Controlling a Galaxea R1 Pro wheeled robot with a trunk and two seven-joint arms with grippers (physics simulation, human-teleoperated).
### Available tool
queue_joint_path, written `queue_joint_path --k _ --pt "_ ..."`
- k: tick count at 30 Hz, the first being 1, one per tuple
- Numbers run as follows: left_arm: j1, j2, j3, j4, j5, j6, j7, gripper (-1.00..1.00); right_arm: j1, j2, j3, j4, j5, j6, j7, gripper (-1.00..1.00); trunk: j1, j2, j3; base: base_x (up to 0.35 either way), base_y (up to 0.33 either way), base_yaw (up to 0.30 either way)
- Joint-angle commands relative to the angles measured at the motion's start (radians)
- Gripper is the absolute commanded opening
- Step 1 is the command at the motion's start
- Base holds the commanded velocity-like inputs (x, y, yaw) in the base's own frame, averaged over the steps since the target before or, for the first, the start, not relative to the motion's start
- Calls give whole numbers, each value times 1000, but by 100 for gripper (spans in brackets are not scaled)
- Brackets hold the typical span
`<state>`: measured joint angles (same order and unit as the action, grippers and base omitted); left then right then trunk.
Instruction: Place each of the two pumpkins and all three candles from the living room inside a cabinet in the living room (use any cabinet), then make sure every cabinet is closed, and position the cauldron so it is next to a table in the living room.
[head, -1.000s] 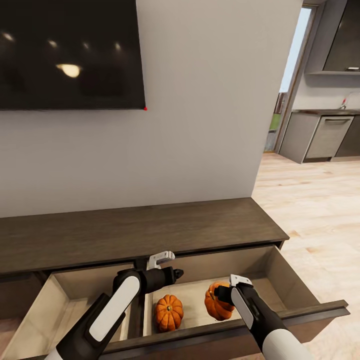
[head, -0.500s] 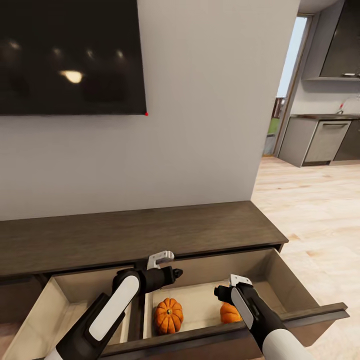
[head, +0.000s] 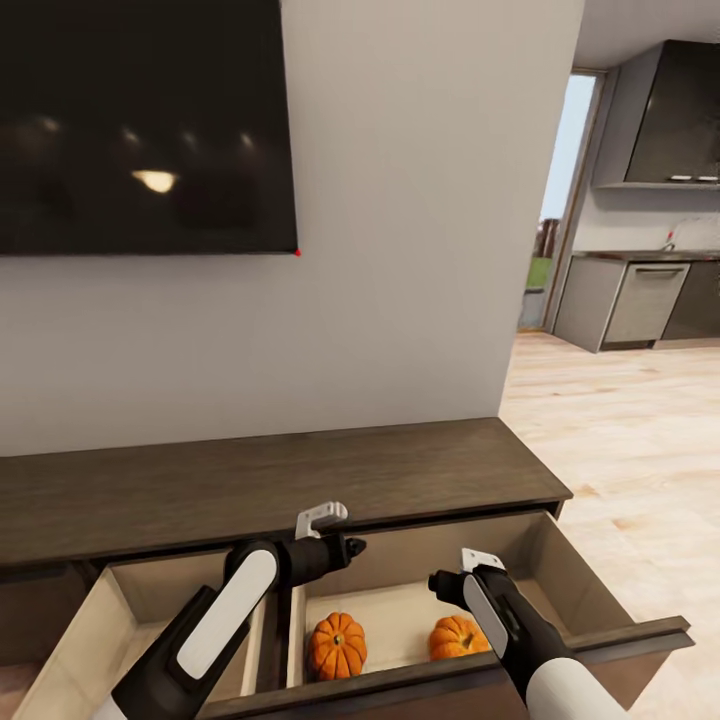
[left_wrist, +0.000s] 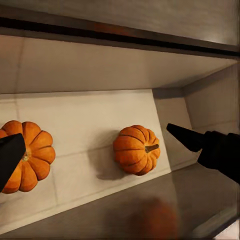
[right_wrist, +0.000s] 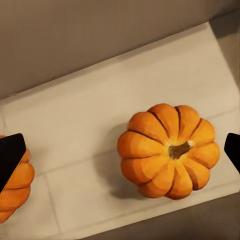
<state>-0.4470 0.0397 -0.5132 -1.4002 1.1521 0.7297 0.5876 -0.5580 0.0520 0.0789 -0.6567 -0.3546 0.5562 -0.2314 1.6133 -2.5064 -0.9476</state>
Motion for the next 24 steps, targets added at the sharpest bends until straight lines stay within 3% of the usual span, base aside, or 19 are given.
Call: queue_joint_path --k 1,10,16,24 --pt "-1 1 -1 -1 13 -1 11 100 0 -1 4 -2 -12 3 -8 100 -1 0 3 -29 0 0" --pt "-1 3 -1 0 20 -1 11 100 0 -1 4 -4 -14 2 -2 100 -5 2 38 -5 0 0" --pt "-1 4 -1 0 20 -1 11 100 0 -3 4 -7 -15 -4 64 100 -7 3 61 0 0 0" --pt "-1 11 -1 0 20 -1 11 100 0 -6 3 -8 -17 2 75 100 -11 5 92 0 0 0"
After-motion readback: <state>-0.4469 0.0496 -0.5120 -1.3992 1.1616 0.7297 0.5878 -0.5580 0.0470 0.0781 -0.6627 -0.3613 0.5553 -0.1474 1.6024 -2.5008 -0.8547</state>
